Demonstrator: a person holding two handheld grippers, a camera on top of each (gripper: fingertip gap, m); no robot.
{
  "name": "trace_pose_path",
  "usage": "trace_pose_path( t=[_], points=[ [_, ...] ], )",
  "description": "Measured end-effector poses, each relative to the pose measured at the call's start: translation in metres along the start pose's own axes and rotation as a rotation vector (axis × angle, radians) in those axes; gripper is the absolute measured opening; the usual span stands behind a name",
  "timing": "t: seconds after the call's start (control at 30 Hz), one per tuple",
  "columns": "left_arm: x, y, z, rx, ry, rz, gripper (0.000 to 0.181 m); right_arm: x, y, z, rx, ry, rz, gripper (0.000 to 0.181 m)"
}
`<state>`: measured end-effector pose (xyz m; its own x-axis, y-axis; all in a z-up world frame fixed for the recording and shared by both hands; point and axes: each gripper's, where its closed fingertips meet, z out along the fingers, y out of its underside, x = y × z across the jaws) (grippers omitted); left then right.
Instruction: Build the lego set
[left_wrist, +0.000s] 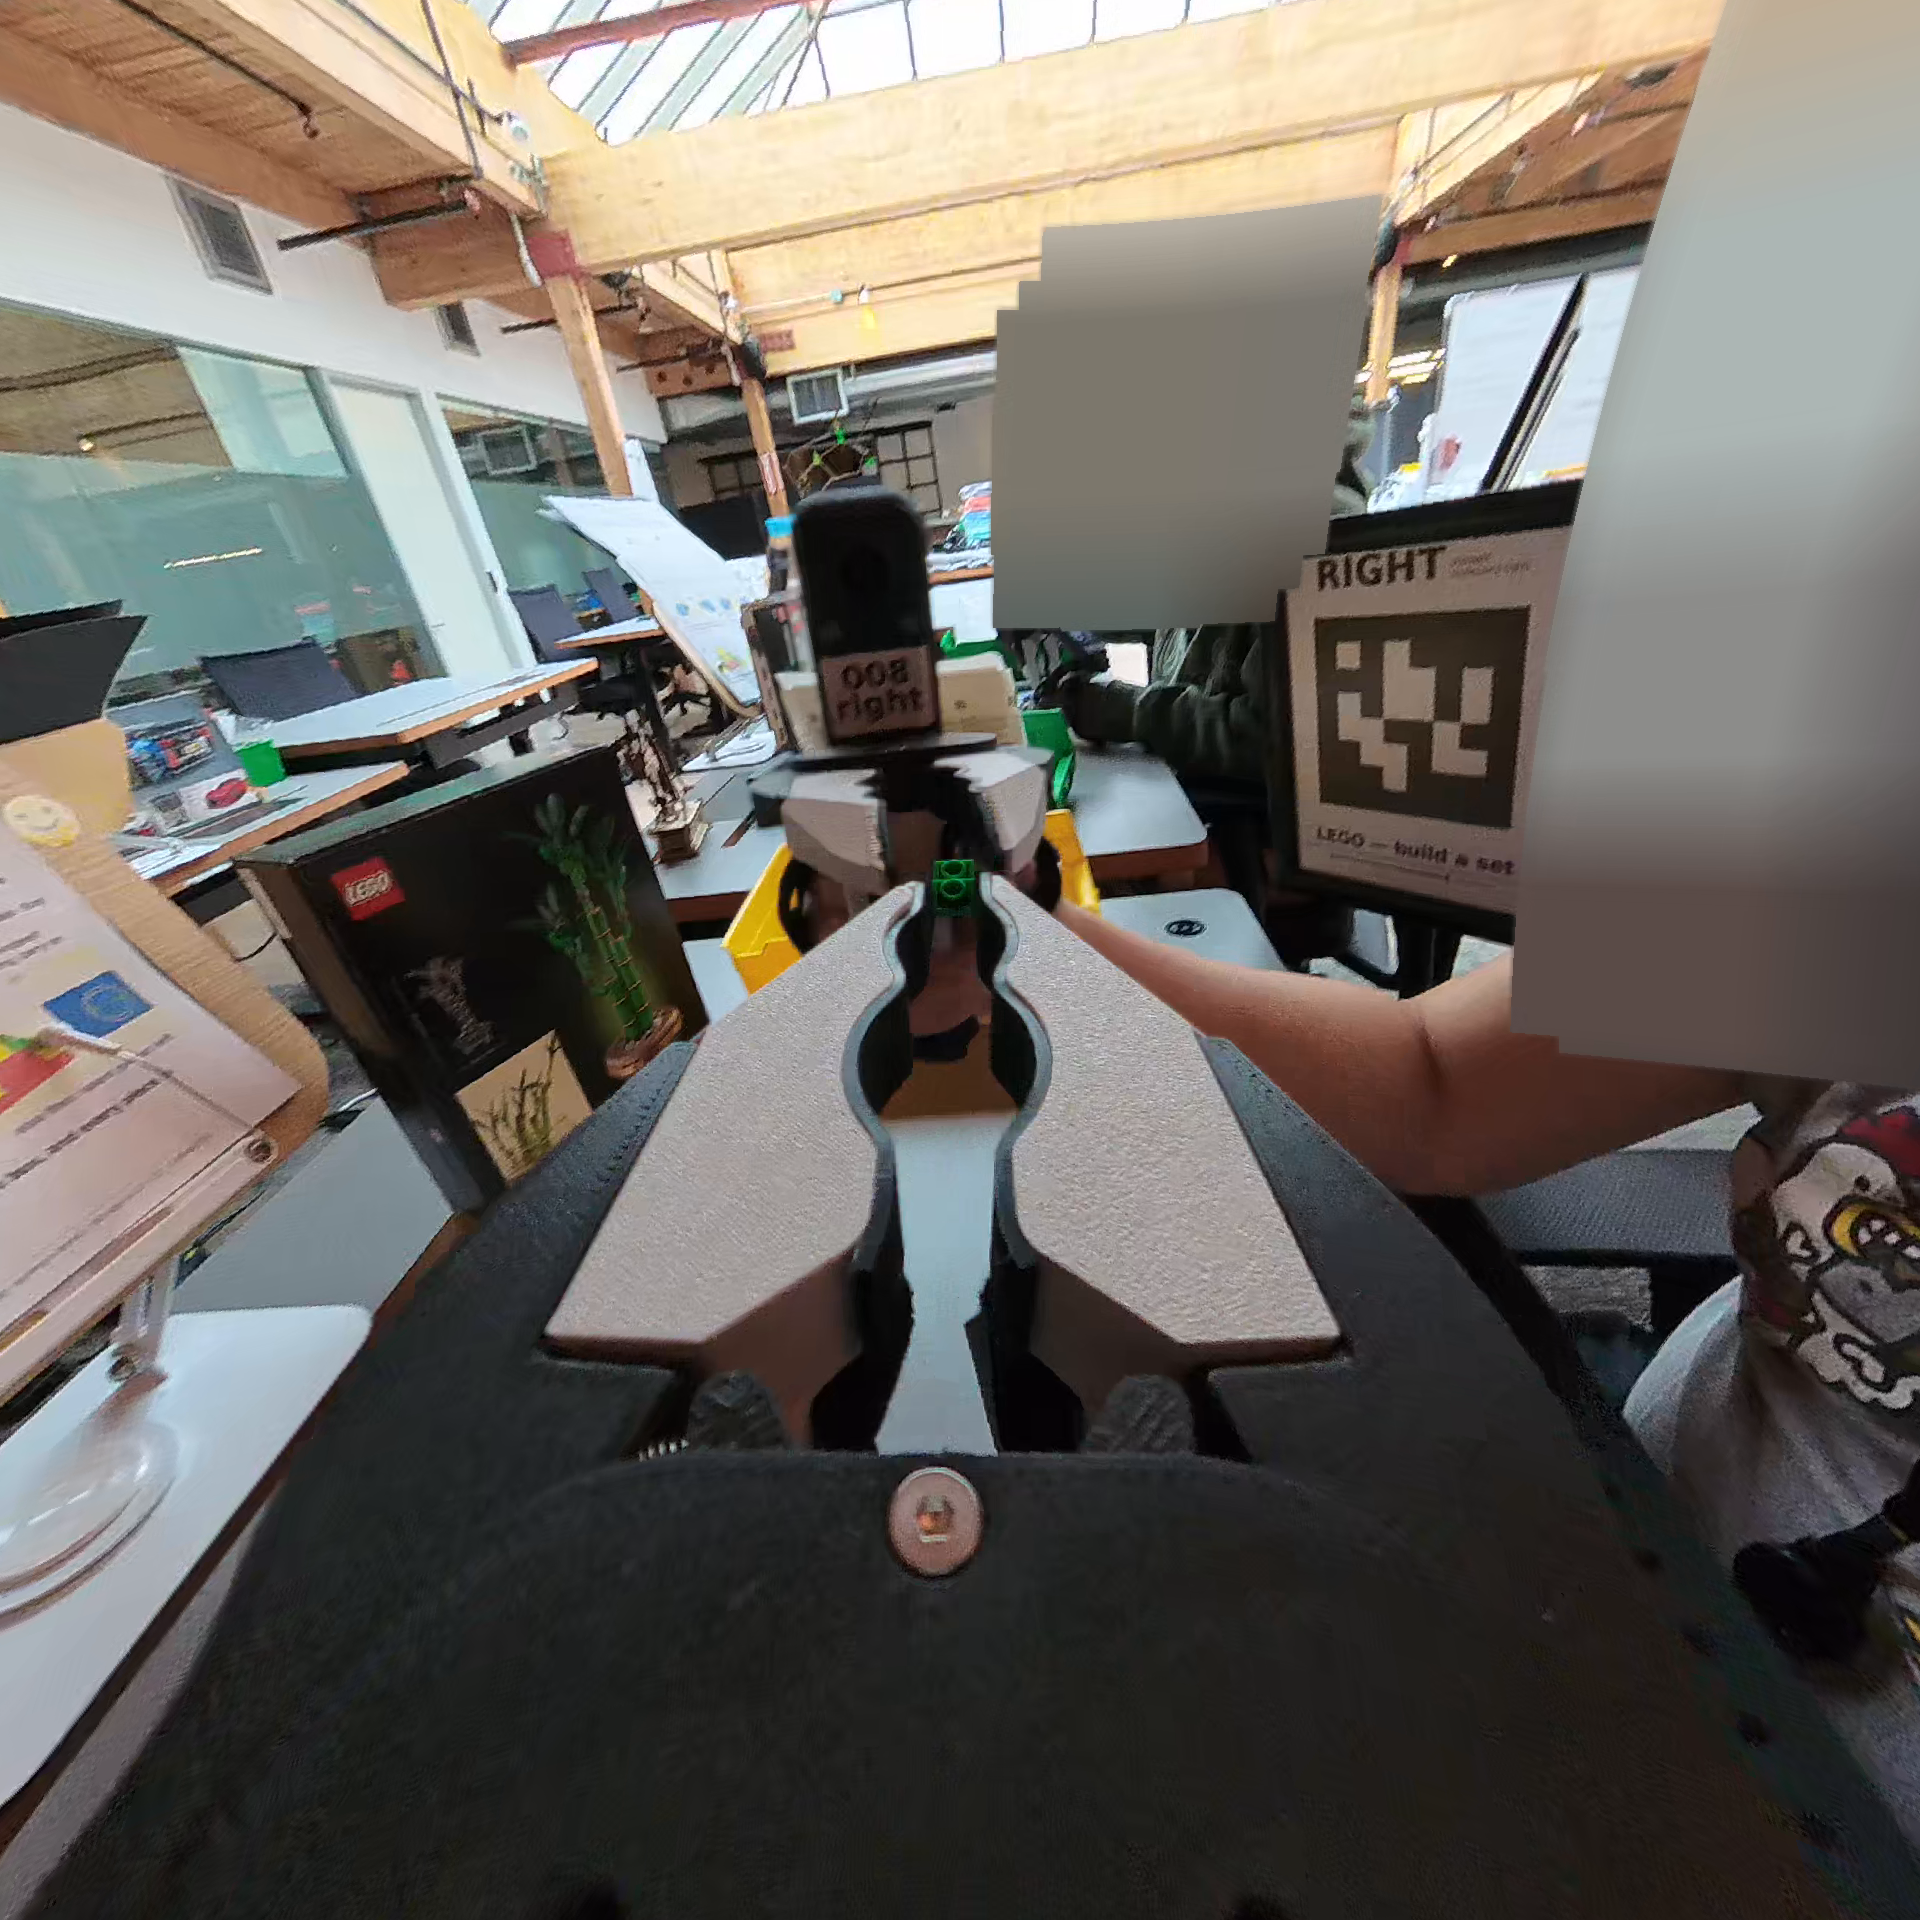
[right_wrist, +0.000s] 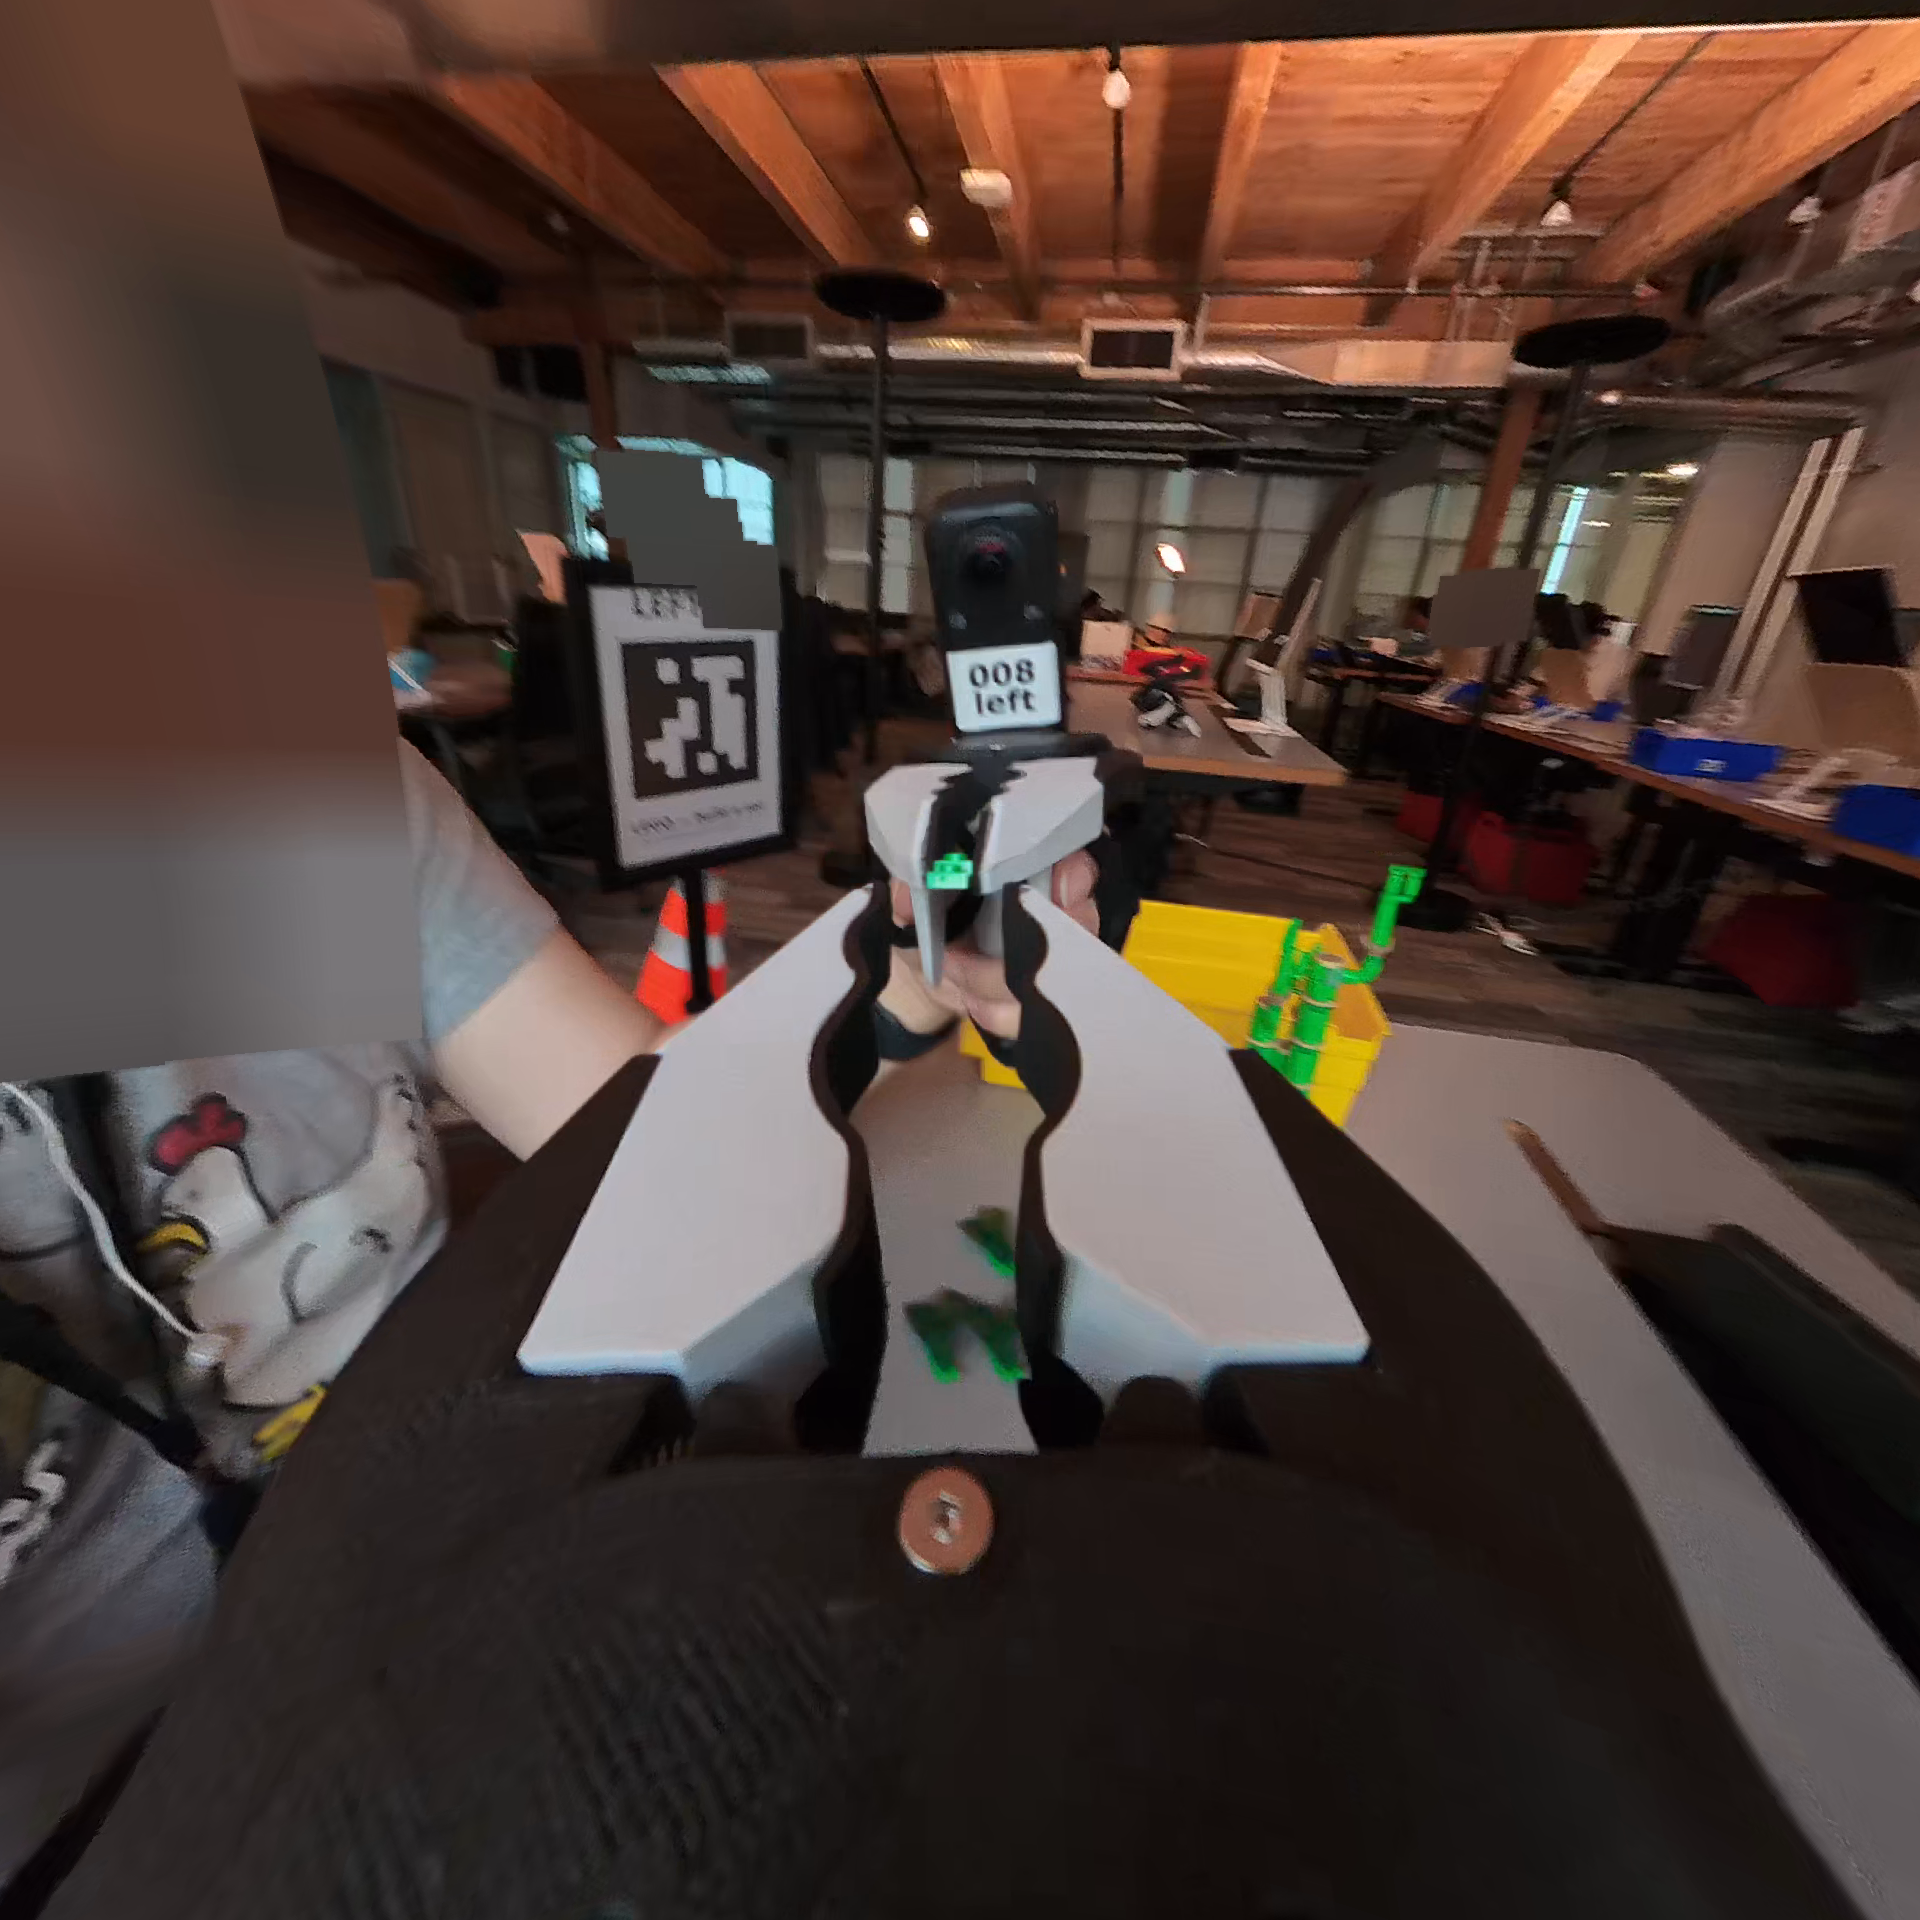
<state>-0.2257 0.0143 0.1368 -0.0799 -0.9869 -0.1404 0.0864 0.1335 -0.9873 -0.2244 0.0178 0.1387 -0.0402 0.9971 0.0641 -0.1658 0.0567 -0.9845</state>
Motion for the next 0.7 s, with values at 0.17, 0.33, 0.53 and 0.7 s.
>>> trace_pose_path(
  t=[0.17,0.33,0.53,0.7],
  points=[
    [-0.022,0.012,-0.025,-0.144,-0.142,0.01,0.005,0.01,0.013,-0.018,-0.279,0.252,-0.314,0.031],
    [-0.032,0.016,-0.045,-0.21,-0.215,-0.017,0.006,0.024,0.035,-0.044,-0.575,0.433,-0.381,0.03],
    [-0.039,0.037,-0.036,-0.286,-0.214,-0.063,0.006,0.035,0.062,-0.04,-0.723,0.457,-0.379,0.028],
    [-0.052,0.083,-0.025,-0.448,-0.219,-0.128,0.006,0.04,0.096,-0.052,-0.851,0.424,-0.294,0.022]
  ],
)
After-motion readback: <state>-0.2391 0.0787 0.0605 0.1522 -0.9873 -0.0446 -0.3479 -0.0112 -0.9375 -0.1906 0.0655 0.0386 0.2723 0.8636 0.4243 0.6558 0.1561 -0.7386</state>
